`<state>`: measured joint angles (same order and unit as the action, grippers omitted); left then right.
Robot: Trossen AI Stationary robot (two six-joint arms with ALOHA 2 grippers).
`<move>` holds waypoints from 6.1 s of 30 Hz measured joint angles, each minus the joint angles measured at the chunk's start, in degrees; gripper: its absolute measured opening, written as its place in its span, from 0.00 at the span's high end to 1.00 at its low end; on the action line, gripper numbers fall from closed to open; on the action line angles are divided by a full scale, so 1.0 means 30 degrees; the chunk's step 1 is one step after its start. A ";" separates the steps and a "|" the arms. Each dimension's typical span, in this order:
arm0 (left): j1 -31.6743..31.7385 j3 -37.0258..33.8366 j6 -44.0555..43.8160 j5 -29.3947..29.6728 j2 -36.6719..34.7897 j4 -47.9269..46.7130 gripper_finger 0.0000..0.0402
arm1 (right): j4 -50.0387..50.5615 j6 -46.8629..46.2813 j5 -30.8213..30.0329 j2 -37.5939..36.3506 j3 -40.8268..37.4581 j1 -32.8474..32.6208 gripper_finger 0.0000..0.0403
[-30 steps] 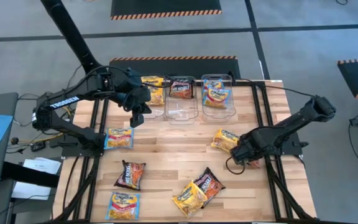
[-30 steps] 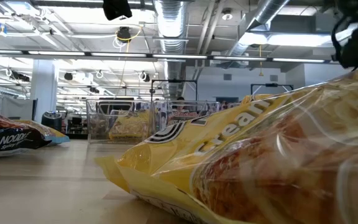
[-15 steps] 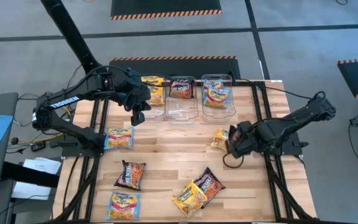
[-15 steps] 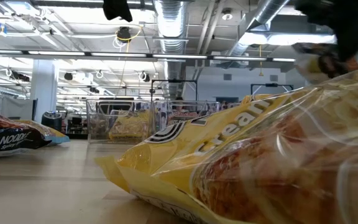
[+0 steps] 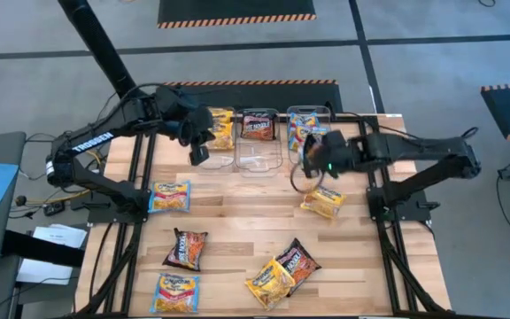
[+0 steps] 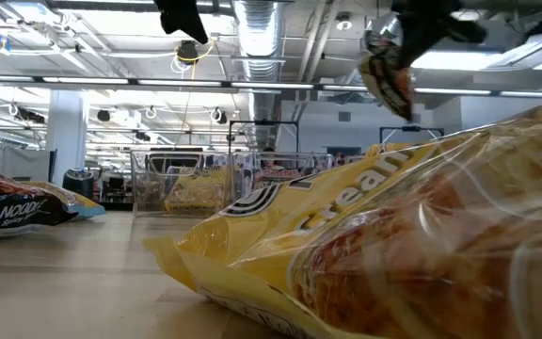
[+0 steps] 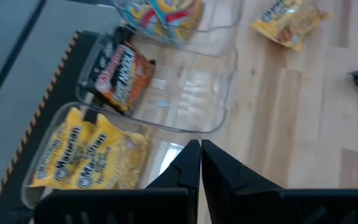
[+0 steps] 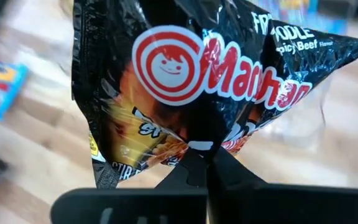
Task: Sort Maruchan noodles
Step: Put the black noodle pack in the middle transparent bin
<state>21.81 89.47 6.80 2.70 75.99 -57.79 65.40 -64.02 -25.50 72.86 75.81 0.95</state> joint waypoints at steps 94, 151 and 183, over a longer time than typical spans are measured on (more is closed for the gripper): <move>0.4726 0.0007 -0.8985 -0.6786 0.6983 1.2627 0.60 | -0.9159 1.7294 0.4104 0.8633 0.5100 0.7966 0.99; 0.4499 -0.0007 0.0713 -0.6142 0.7839 1.1754 1.00 | -0.7511 1.7498 0.4178 0.5574 0.5136 0.9080 0.58; 0.4497 -0.0002 -0.0469 -0.6165 0.8830 1.3831 1.00 | -0.7435 1.7497 0.4131 0.5479 0.5115 0.9464 0.58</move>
<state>35.30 89.47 5.40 -15.80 102.47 -16.30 43.09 -11.53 -13.10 89.30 91.15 29.34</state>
